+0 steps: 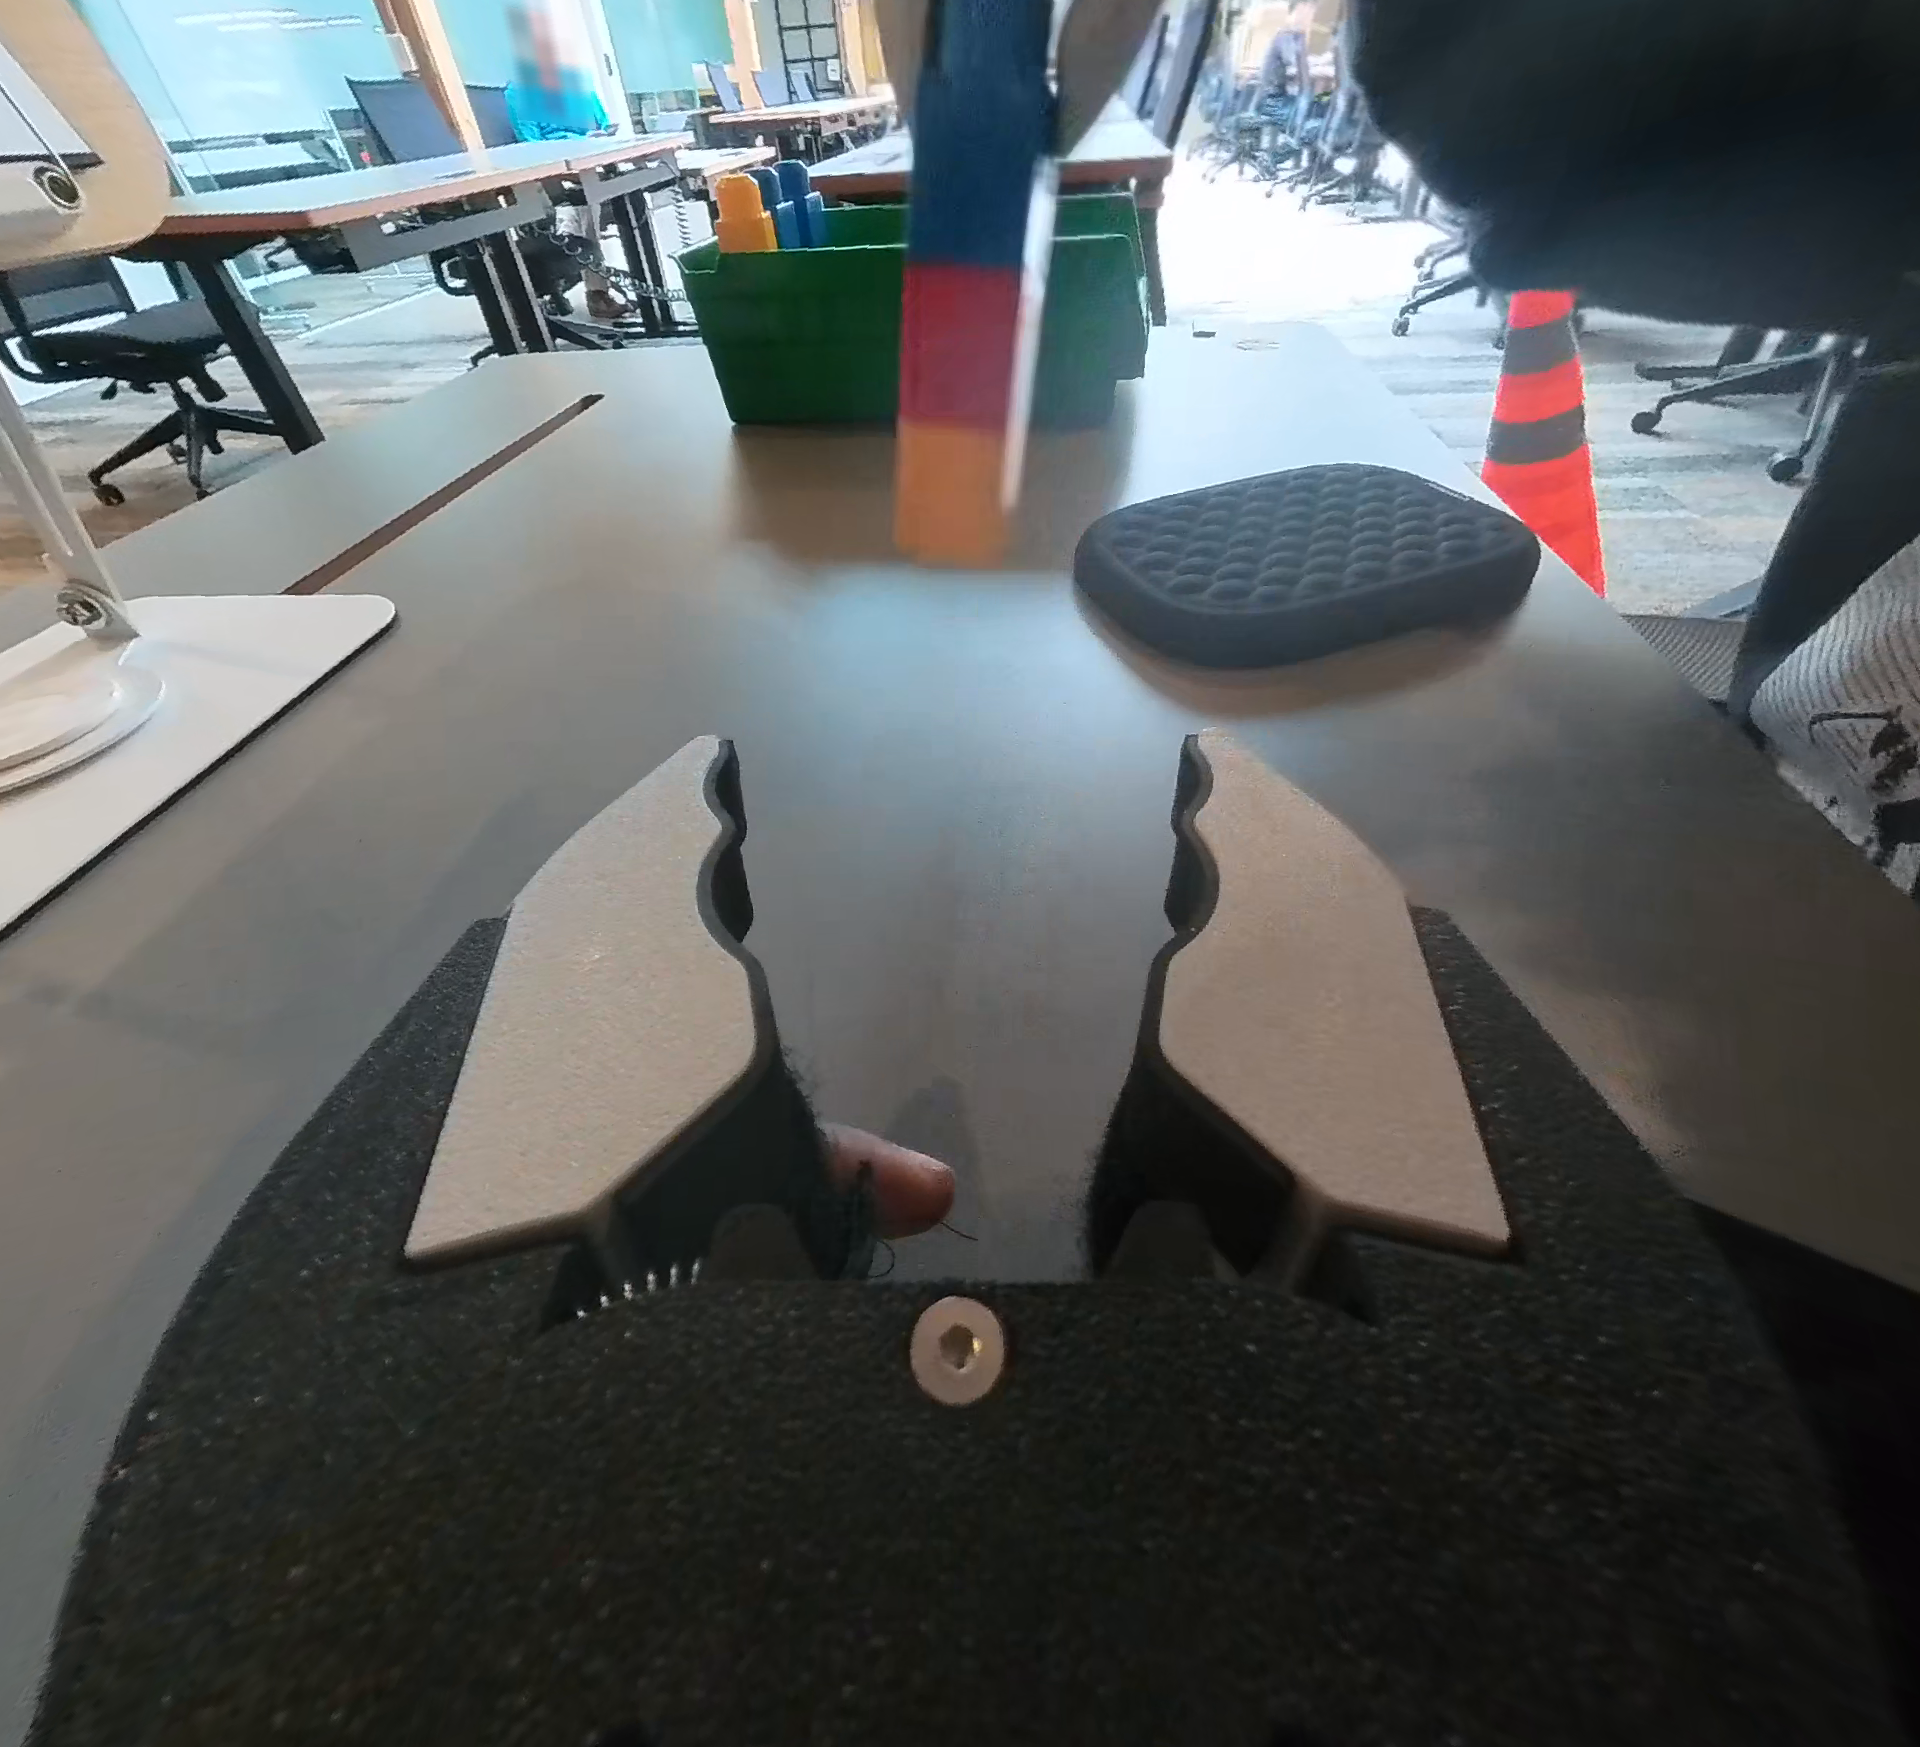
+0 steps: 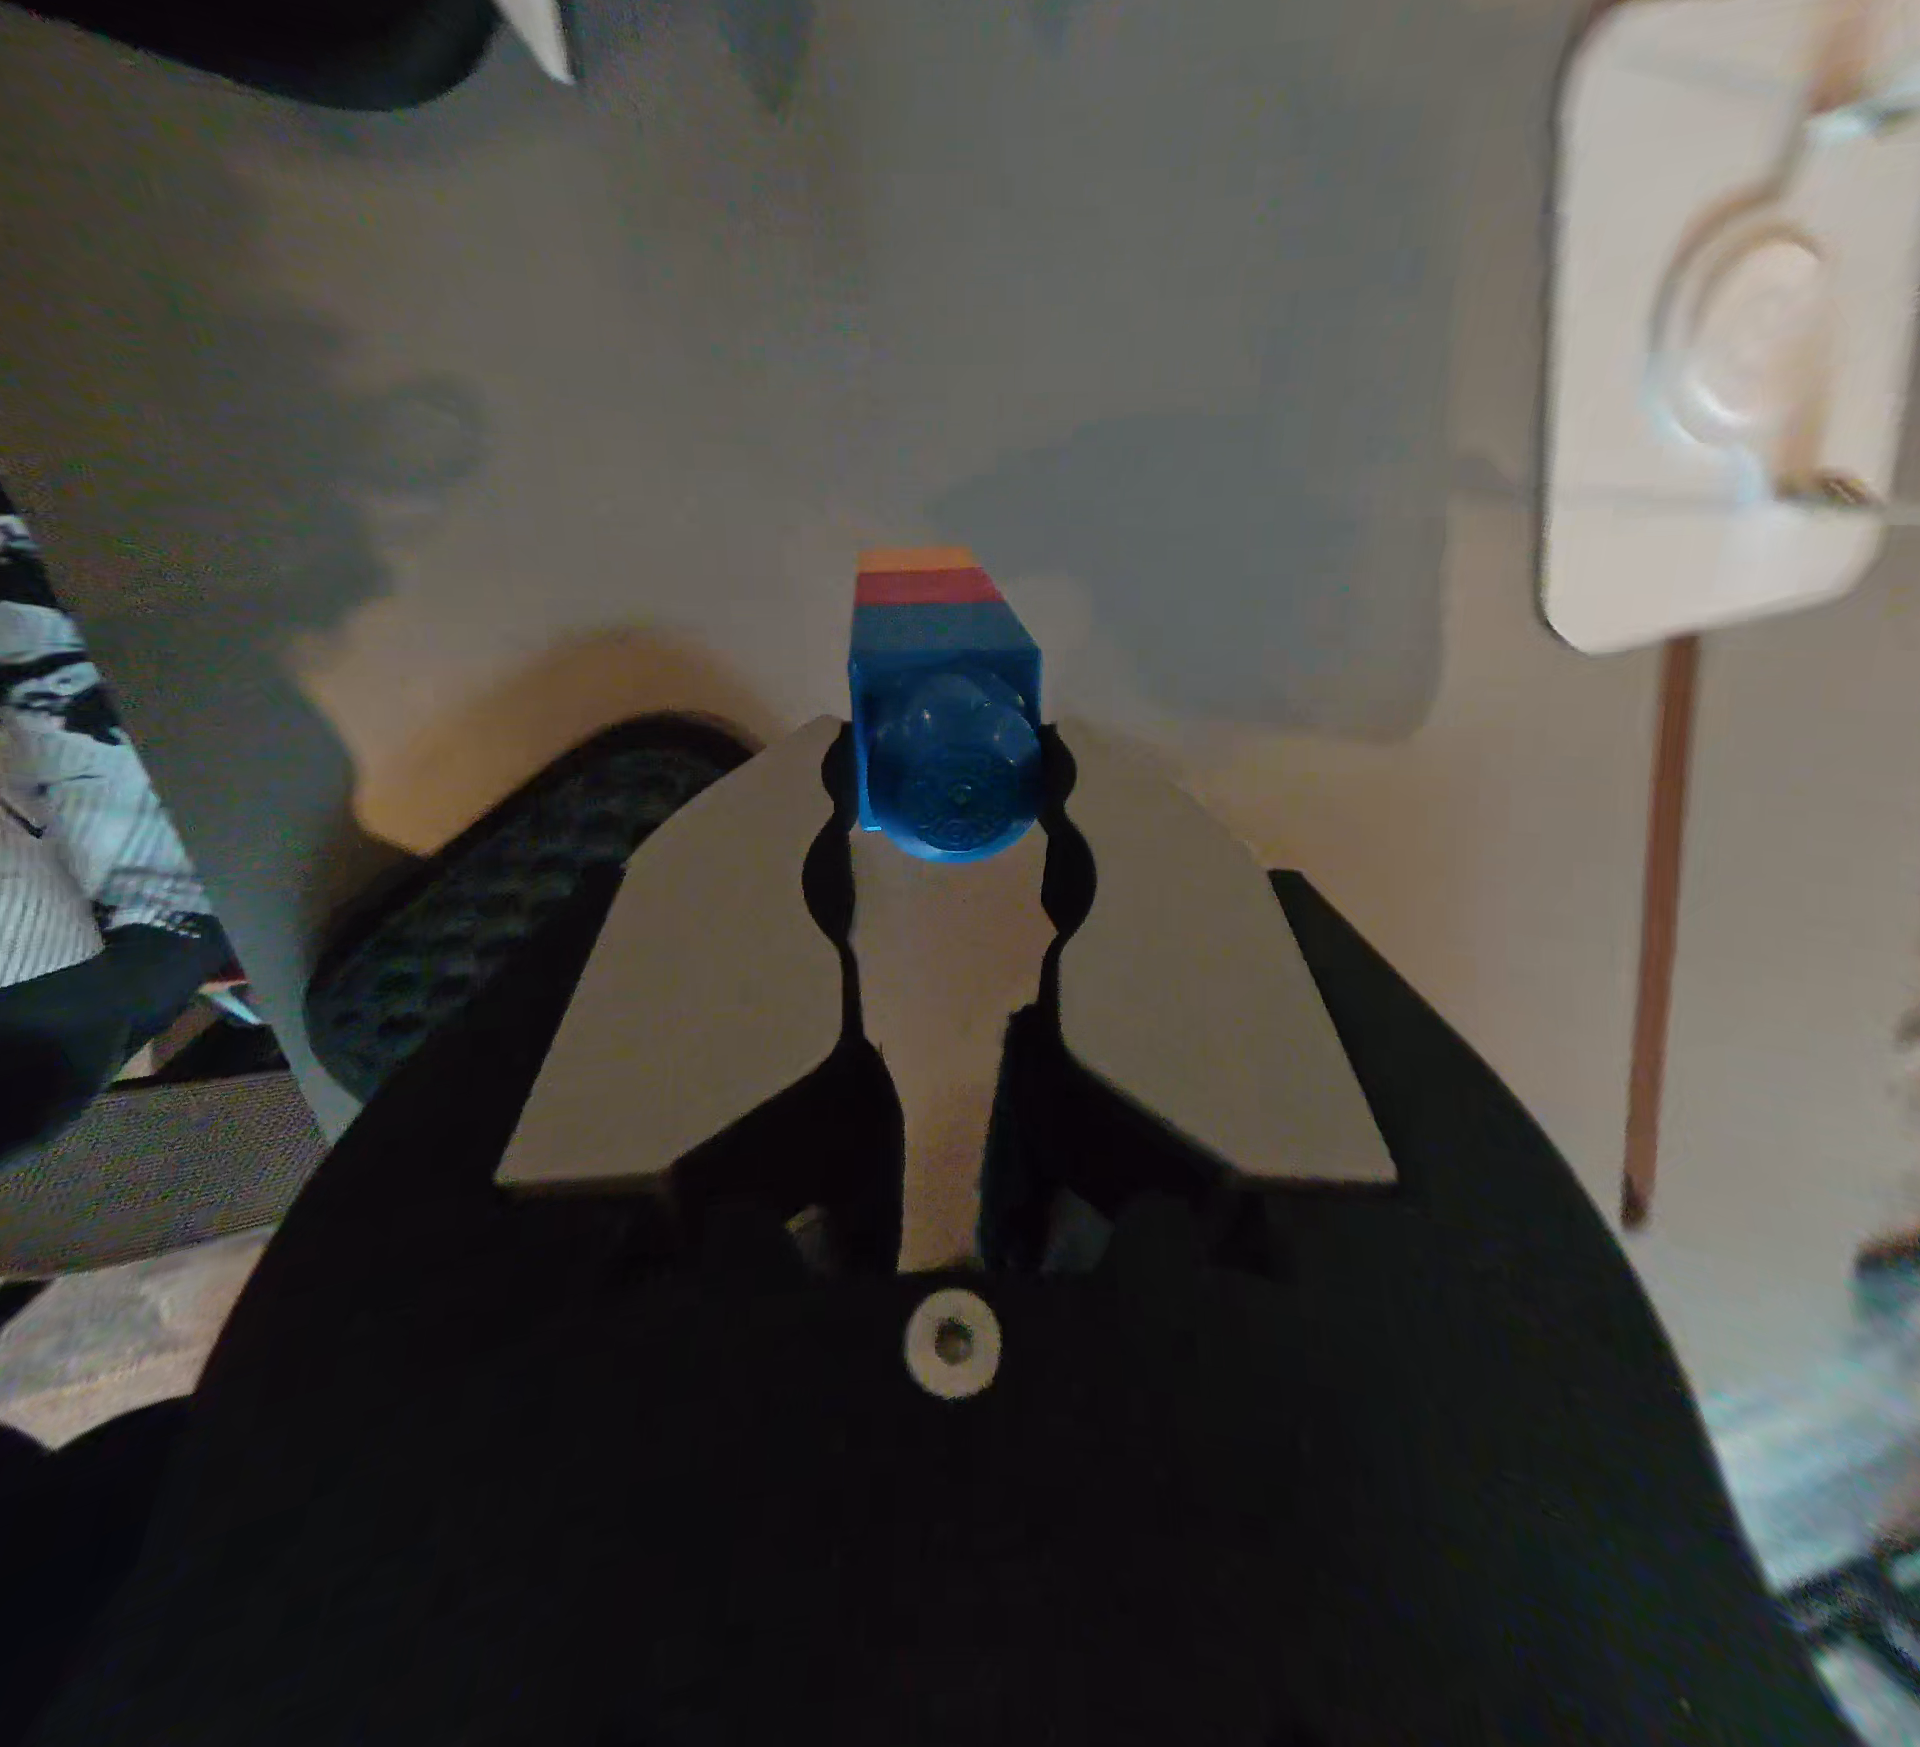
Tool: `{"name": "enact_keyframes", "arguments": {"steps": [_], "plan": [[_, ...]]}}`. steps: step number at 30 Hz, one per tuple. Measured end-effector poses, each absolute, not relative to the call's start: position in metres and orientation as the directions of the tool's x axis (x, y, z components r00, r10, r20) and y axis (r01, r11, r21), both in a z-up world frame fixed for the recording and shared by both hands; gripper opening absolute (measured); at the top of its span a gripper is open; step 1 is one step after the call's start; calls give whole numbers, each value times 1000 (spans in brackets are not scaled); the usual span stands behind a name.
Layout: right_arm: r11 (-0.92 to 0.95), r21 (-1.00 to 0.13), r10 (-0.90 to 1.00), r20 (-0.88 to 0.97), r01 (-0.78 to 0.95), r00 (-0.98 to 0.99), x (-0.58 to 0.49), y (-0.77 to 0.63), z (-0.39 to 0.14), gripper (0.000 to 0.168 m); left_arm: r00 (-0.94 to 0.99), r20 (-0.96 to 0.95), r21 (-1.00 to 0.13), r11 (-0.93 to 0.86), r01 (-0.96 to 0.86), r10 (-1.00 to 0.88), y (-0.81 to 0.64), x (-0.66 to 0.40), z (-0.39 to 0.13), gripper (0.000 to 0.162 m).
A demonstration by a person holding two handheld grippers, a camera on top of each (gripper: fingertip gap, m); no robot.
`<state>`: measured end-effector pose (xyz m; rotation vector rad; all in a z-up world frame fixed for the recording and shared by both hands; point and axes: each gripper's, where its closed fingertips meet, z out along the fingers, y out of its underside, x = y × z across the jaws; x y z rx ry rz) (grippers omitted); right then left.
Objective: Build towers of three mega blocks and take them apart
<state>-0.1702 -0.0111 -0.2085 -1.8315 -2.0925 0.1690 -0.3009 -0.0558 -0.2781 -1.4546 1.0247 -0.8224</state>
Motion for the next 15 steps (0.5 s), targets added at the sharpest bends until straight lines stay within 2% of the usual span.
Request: {"name": "enact_keyframes", "arguments": {"steps": [1, 9, 15], "plan": [[121, -319, 976, 209, 940, -55, -156, 0, -196, 33, 380, -54, -989, -3, -147, -923, -56, -301, -278, 79], [-266, -292, 884, 305, 919, 354, -4, 78, -128, 33, 382, -54, -989, -4, -149, -922, -55, -301, -278, 78], [-486, -248, 782, 304, 838, 544, 82, 112, -131, 33, 386, -46, -990, -10, -143, -922, -55, -301, -278, 78]]}}
